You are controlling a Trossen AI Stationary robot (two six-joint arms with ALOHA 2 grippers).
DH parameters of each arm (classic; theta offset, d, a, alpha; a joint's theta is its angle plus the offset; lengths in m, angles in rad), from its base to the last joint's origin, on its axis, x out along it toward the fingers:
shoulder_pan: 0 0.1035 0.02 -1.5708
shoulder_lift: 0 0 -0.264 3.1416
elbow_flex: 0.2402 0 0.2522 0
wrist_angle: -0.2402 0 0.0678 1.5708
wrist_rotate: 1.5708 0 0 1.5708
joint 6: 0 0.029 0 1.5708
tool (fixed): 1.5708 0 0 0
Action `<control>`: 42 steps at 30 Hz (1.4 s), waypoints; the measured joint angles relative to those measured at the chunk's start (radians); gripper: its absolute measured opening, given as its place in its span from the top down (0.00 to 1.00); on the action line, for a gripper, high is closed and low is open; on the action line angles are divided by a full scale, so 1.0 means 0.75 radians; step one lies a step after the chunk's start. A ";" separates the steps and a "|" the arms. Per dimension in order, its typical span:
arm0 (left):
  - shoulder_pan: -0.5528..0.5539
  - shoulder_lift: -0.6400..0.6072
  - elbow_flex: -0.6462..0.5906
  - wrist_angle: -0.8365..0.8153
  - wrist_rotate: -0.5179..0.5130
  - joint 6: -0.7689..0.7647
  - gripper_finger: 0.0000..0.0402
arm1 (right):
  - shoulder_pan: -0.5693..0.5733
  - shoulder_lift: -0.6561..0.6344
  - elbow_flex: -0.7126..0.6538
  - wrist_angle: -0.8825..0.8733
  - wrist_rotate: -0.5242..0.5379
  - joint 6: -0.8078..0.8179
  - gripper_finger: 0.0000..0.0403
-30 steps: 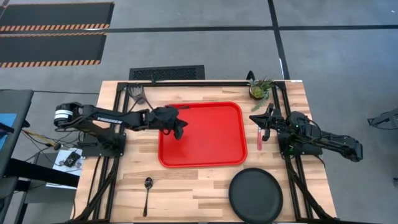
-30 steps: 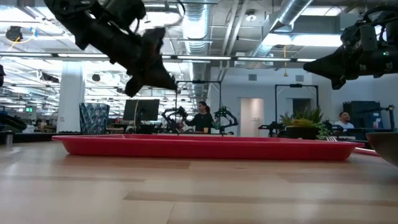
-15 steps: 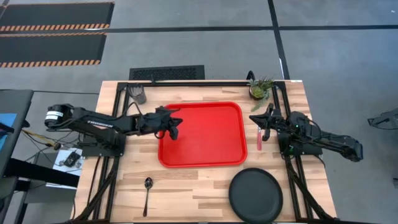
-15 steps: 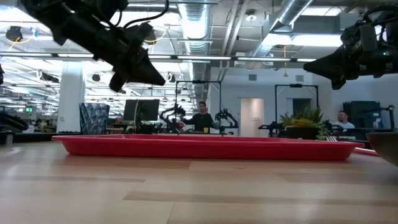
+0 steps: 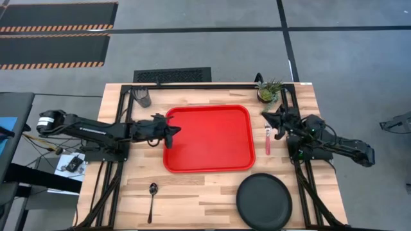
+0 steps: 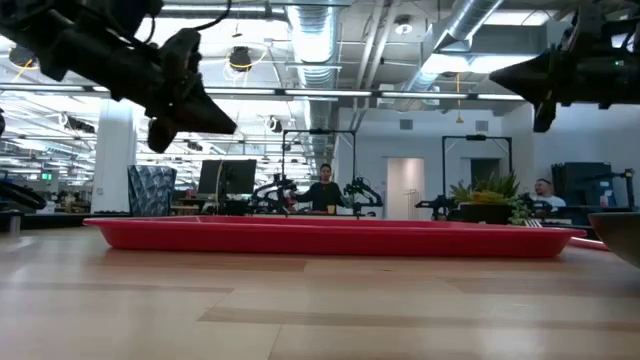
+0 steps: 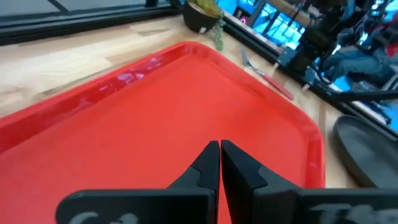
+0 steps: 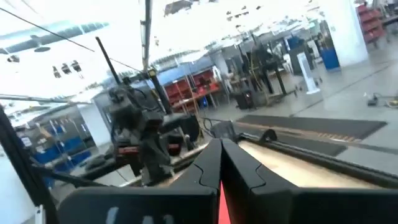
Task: Pick and place plate/cup/fork/spoon on tray
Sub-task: Adjust the red tray
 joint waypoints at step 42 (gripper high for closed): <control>0.058 -0.200 -0.141 0.014 -0.130 0.009 1.00 | 0.001 1.168 0.242 -0.437 -0.138 0.881 0.69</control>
